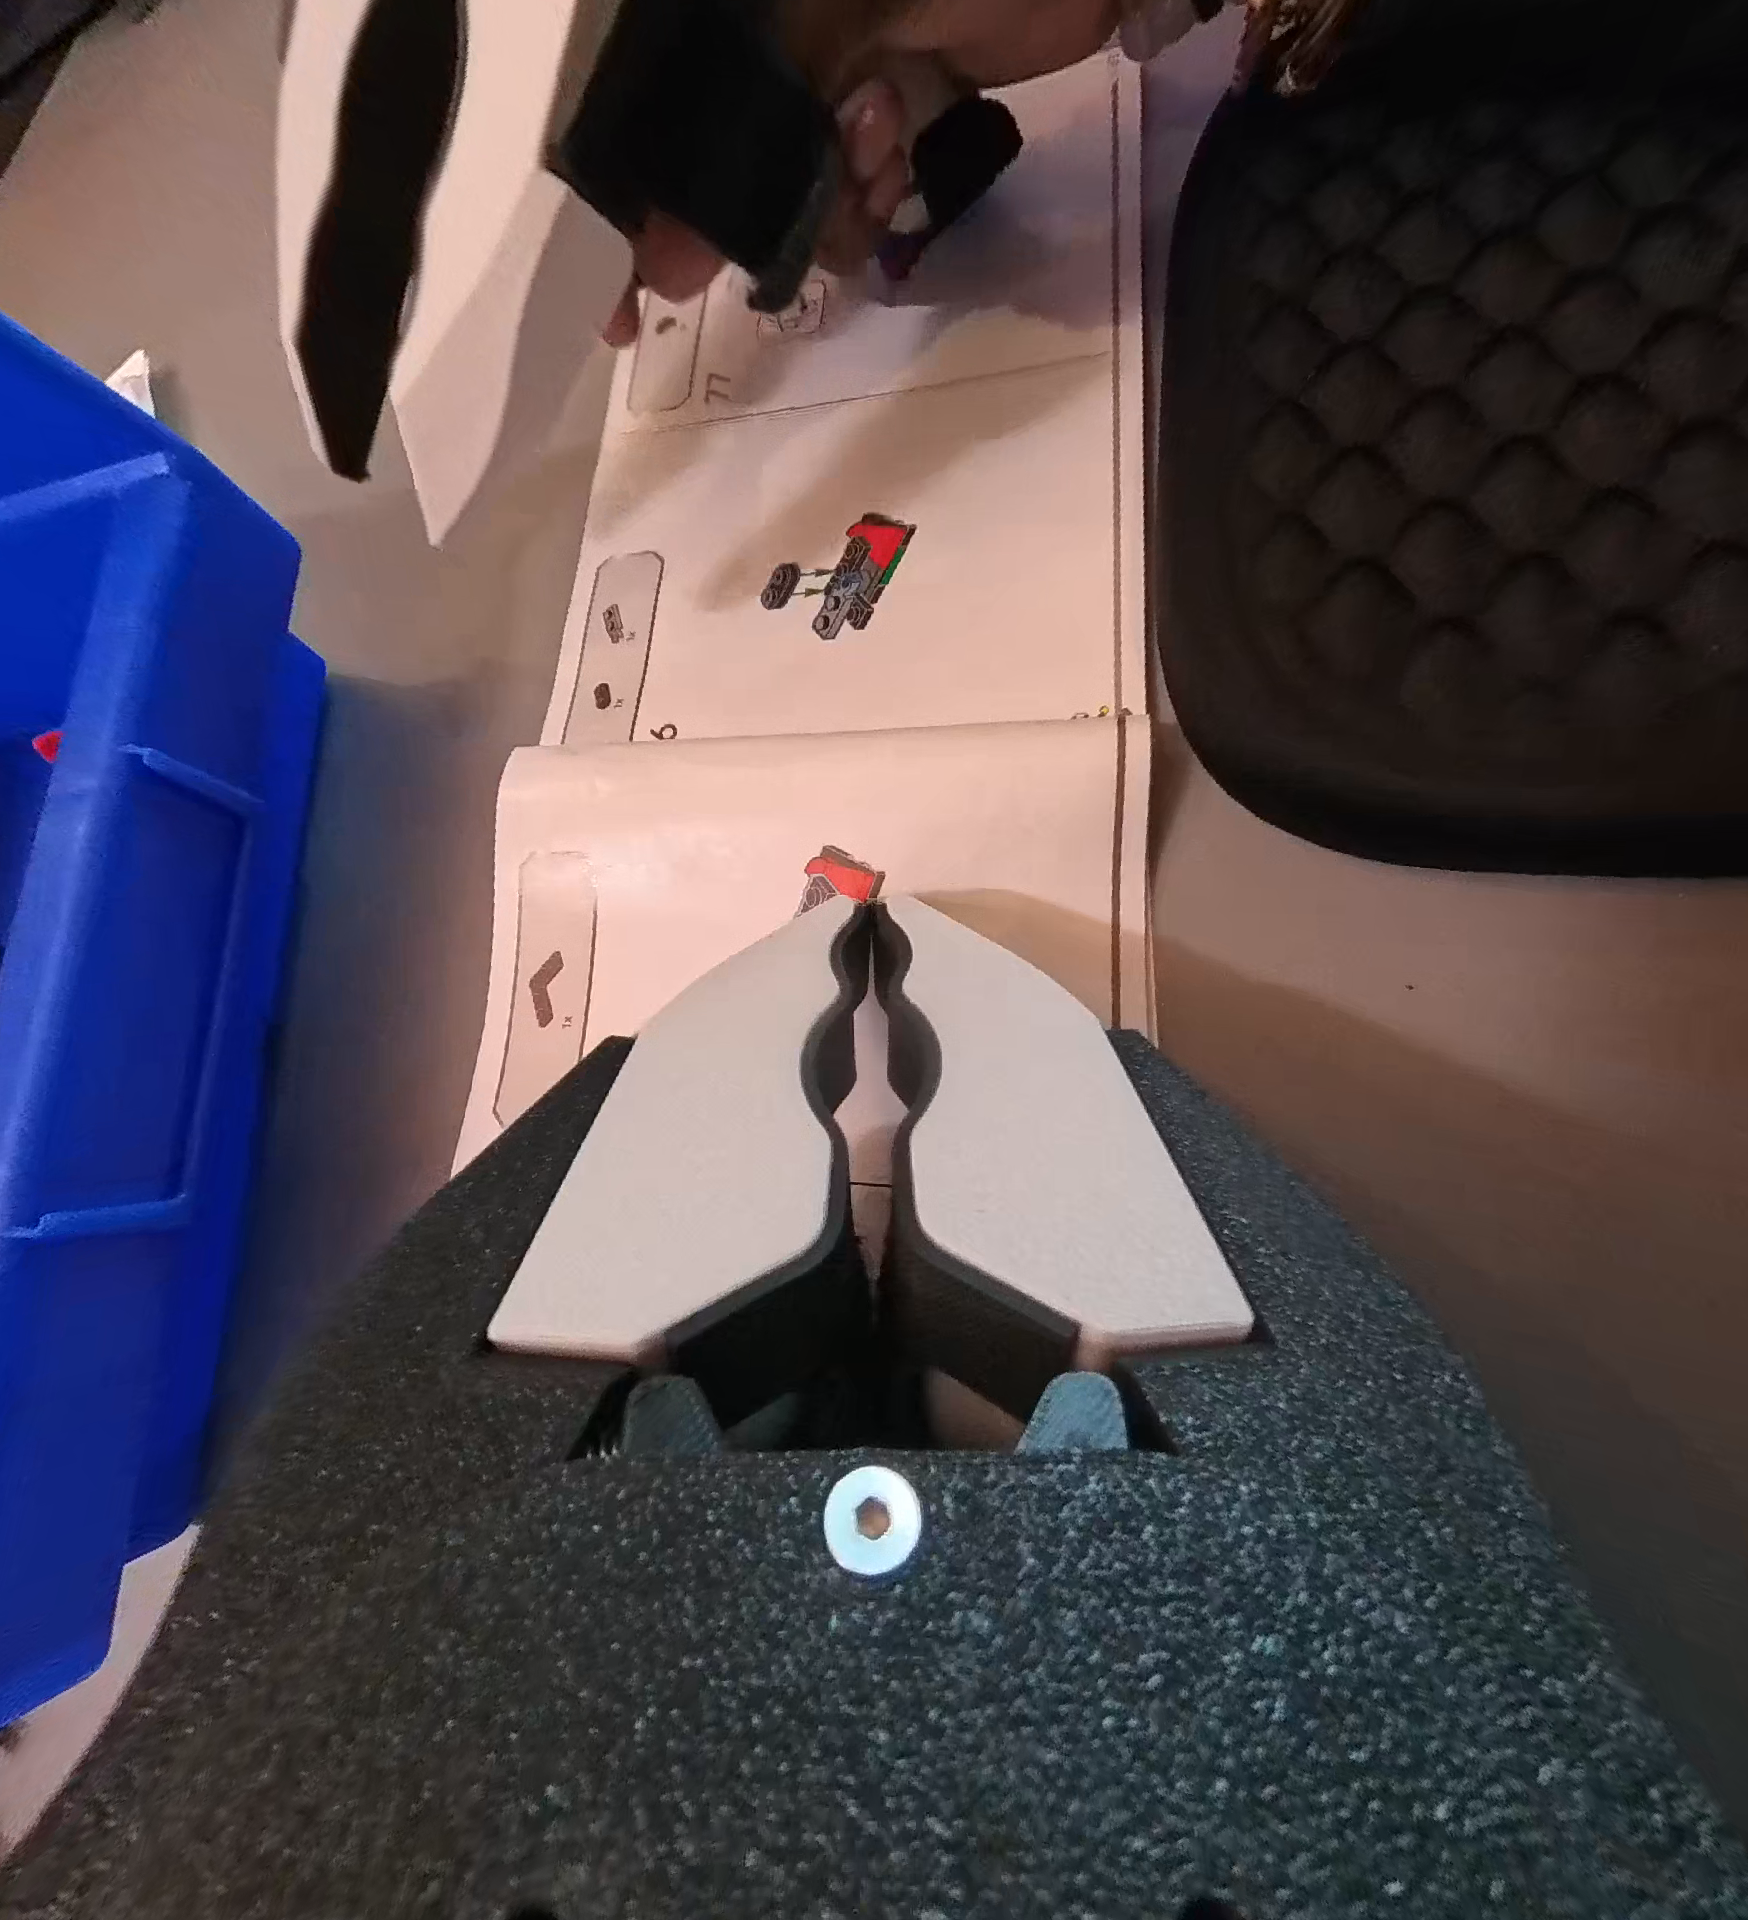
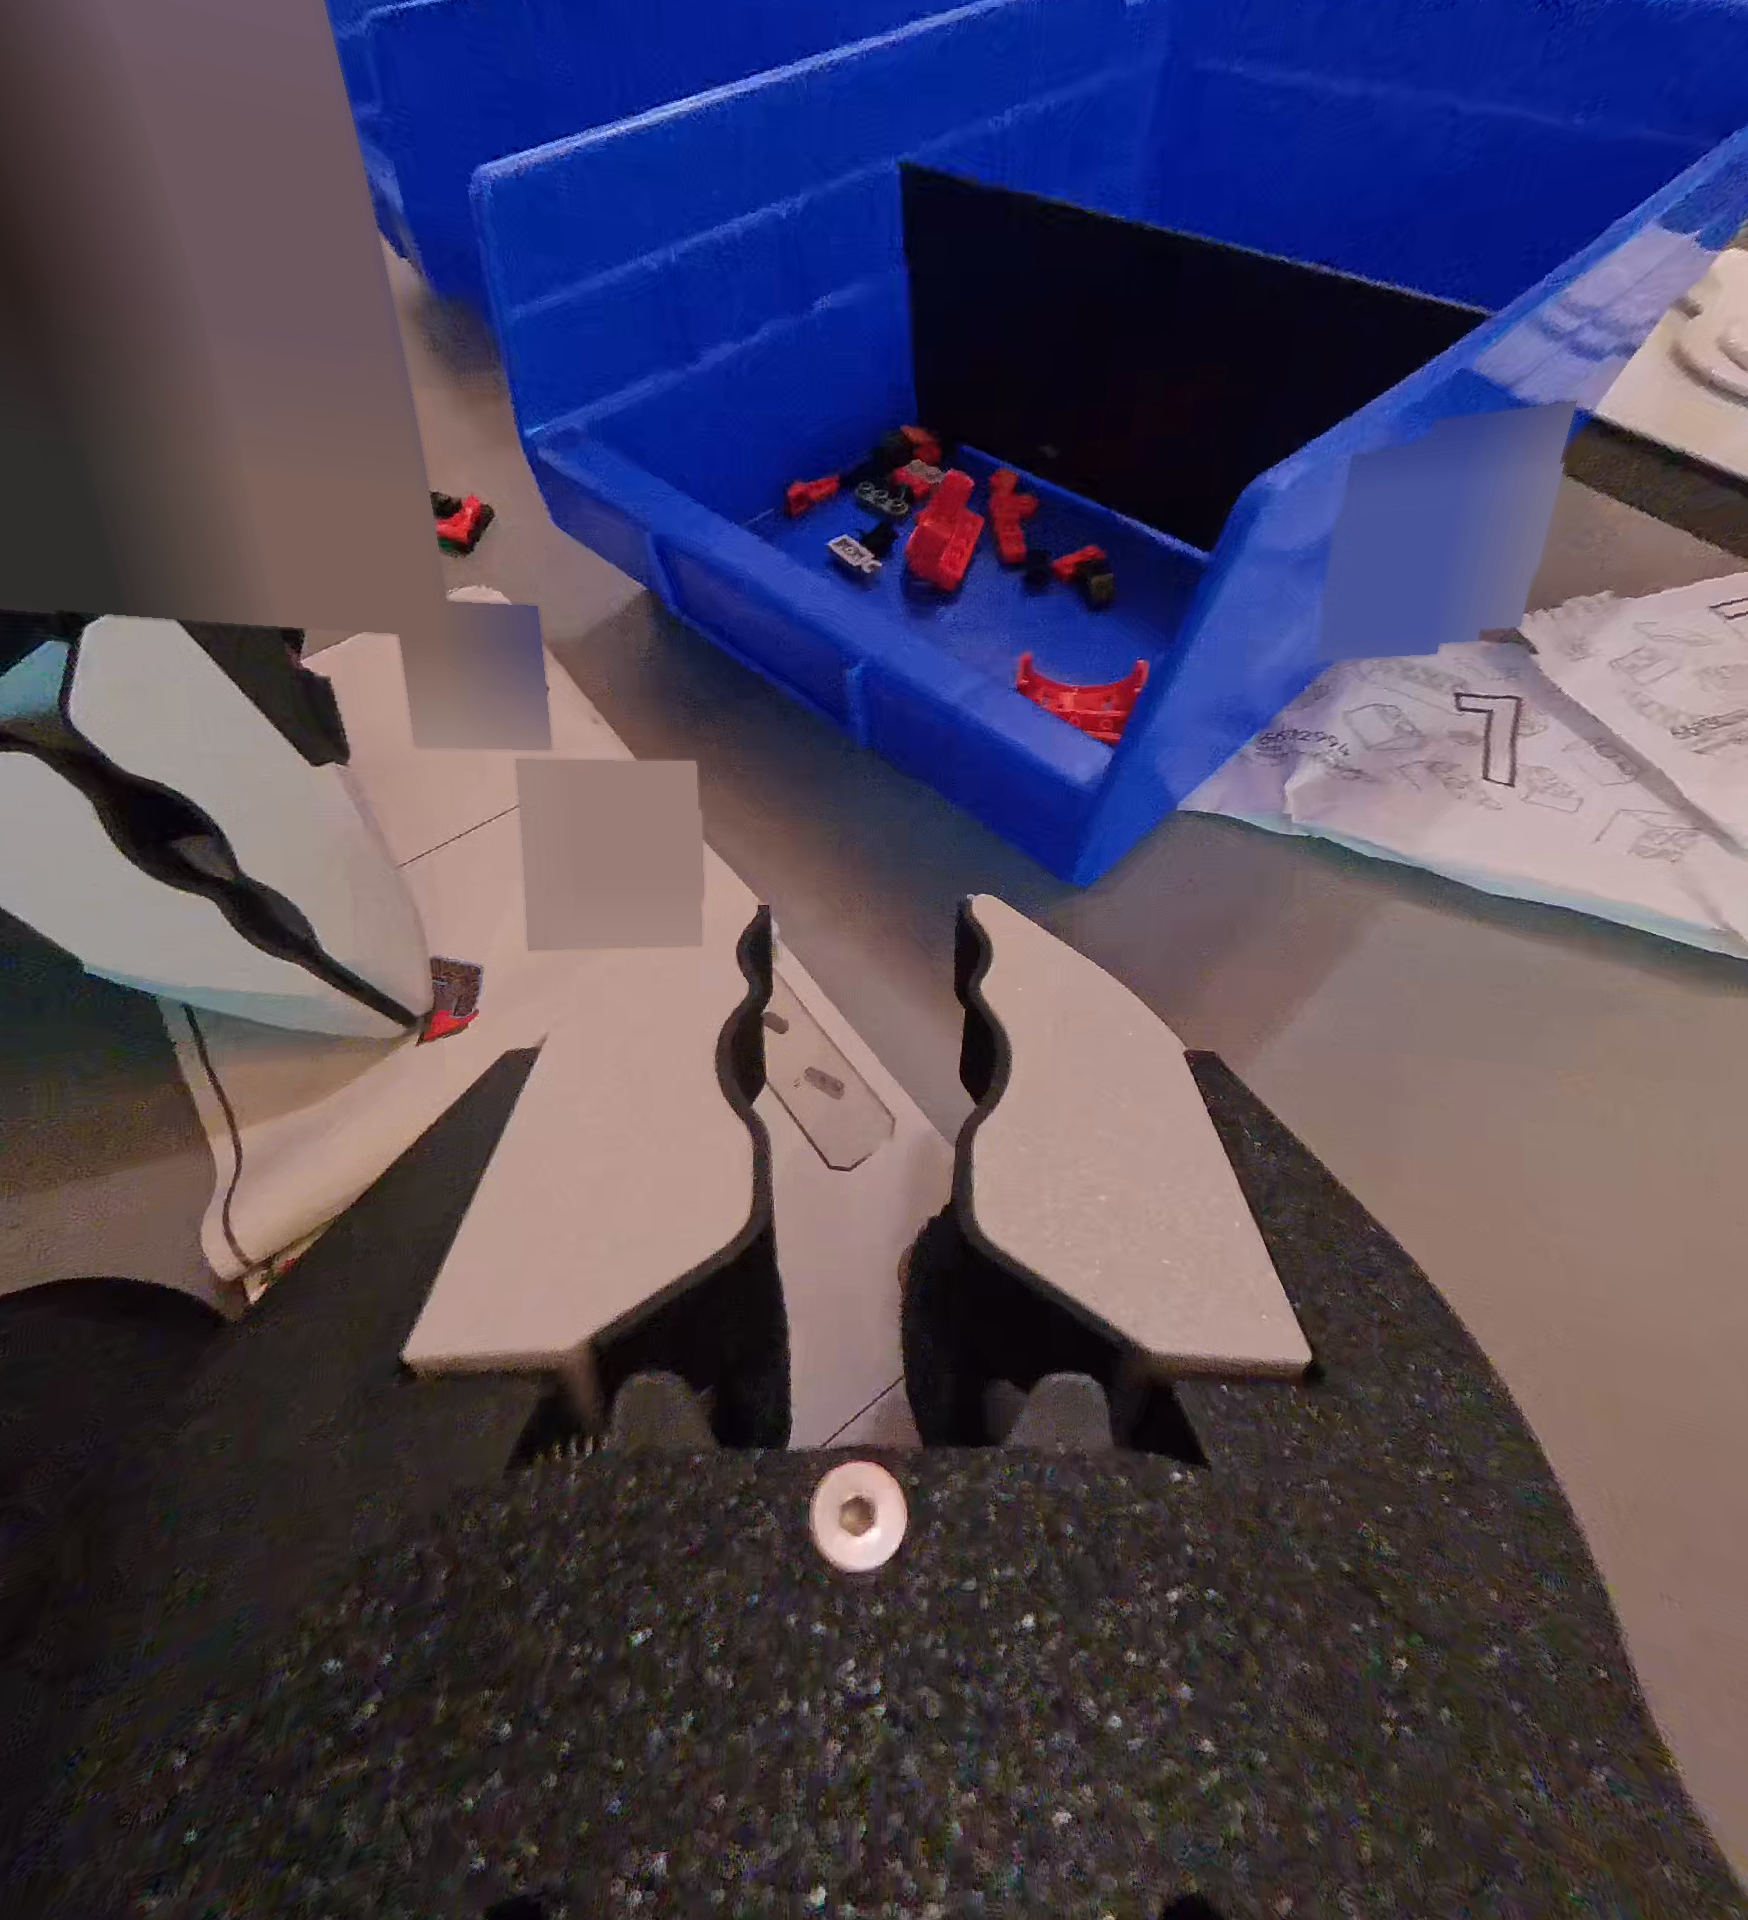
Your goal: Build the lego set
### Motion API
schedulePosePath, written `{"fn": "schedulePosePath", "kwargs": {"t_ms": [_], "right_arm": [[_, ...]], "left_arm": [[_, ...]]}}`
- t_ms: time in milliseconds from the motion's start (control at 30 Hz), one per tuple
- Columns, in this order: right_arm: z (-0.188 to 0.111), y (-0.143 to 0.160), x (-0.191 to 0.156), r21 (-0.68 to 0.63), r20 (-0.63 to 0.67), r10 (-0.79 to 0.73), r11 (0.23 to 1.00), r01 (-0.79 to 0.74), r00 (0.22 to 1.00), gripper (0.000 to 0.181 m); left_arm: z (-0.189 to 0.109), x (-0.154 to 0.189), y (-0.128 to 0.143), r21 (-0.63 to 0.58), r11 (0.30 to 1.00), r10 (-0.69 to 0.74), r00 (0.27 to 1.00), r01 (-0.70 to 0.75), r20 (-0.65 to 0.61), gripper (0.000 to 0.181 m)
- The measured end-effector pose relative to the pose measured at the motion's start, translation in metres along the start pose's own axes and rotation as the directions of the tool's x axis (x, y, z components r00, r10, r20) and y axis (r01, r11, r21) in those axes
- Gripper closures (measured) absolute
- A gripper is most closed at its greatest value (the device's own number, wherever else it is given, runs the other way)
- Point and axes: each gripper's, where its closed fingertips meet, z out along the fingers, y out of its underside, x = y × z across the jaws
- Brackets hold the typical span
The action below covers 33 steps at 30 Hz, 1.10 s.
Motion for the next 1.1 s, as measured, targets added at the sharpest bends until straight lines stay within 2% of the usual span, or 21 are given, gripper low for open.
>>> {"fn": "schedulePosePath", "kwargs": {"t_ms": [267,367,467,600,700,767,833,900,1000,1100], "right_arm": [[0.004,0.005,-0.018,-0.042,0.156,0.021,0.999,-0.014,0.988,0.149],[0.003,-0.022,-0.034,0.053,0.227,0.000,0.999,-0.012,0.974,0.151],[0.010,-0.060,-0.041,0.037,0.234,-0.051,0.998,0.044,0.971,0.152],[0.039,-0.110,-0.038,-0.108,0.225,-0.156,0.977,0.184,0.962,0.157],[0.080,-0.131,-0.031,-0.250,0.250,-0.217,0.927,0.279,0.944,0.173],[0.116,-0.126,-0.020,-0.379,0.259,-0.266,0.856,0.351,0.929,0.181],[0.152,-0.108,-0.004,-0.512,0.259,-0.318,0.756,0.409,0.912,0.181],[0.177,-0.089,-0.004,-0.572,0.315,-0.293,0.701,0.427,0.903,0.181],[0.193,-0.069,0.005,-0.643,0.309,-0.235,0.662,0.384,0.922,0.175],[0.202,-0.056,0.010,-0.662,0.279,-0.156,0.684,0.307,0.948,0.178]], "left_arm": [[0.000,0.000,0.000,0.003,1.000,-0.017,1.000,0.017,-0.009,0.180],[0.000,-0.001,0.000,0.004,0.999,-0.034,0.999,0.034,-0.020,0.180],[0.000,-0.001,0.000,0.004,0.999,-0.052,0.998,0.052,-0.030,0.179],[0.000,-0.001,0.000,0.005,0.999,-0.048,0.999,0.048,-0.024,0.179],[0.000,-0.001,0.000,0.004,0.999,-0.052,0.998,0.052,-0.027,0.179],[0.000,-0.001,0.000,0.004,0.998,-0.057,0.998,0.058,-0.031,0.178],[0.000,-0.001,0.000,0.004,0.998,-0.057,0.998,0.057,-0.031,0.178],[-0.001,0.000,0.000,0.005,0.998,-0.055,0.998,0.055,-0.029,0.178],[-0.001,0.000,0.000,0.005,0.998,-0.057,0.998,0.057,-0.031,0.178],[-0.001,0.000,0.000,0.005,0.999,-0.050,0.998,0.050,-0.026,0.179]]}}
